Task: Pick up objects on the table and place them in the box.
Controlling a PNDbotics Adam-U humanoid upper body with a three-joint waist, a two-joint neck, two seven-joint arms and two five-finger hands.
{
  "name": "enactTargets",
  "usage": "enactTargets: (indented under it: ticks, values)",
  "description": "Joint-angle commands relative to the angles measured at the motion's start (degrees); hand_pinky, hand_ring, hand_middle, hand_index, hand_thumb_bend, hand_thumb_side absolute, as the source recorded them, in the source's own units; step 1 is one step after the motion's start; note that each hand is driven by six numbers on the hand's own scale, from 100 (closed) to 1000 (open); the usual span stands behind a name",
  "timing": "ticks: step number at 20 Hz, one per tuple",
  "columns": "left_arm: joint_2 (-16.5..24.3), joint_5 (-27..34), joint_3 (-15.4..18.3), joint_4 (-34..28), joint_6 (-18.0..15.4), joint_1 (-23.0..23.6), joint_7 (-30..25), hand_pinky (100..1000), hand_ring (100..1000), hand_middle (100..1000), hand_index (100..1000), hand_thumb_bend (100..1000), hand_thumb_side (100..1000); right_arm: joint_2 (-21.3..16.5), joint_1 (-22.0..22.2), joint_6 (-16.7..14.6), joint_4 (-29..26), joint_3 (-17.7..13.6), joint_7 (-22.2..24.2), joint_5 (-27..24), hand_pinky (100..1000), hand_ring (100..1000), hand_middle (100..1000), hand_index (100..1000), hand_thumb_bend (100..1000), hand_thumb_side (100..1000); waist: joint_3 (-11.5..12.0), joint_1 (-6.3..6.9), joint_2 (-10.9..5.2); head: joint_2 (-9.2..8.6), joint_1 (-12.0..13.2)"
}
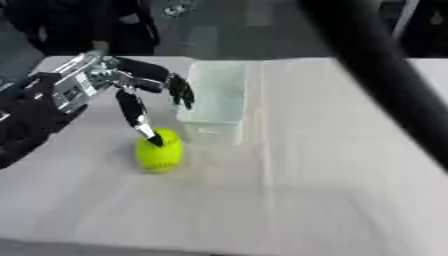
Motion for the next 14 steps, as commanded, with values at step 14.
enactTargets:
  ticks: [14]
  values:
    - [6.1,0.1,-4.2,-8.3,-14.5,2.4,-18.4,622,457,566,706,503,567,-2.2,-0.1,-0.4,-0.8,-0.4,0.1,0.3,183,480,547,804,100,1000,0.3,-0.05,-0.69,-0.61,0.4]
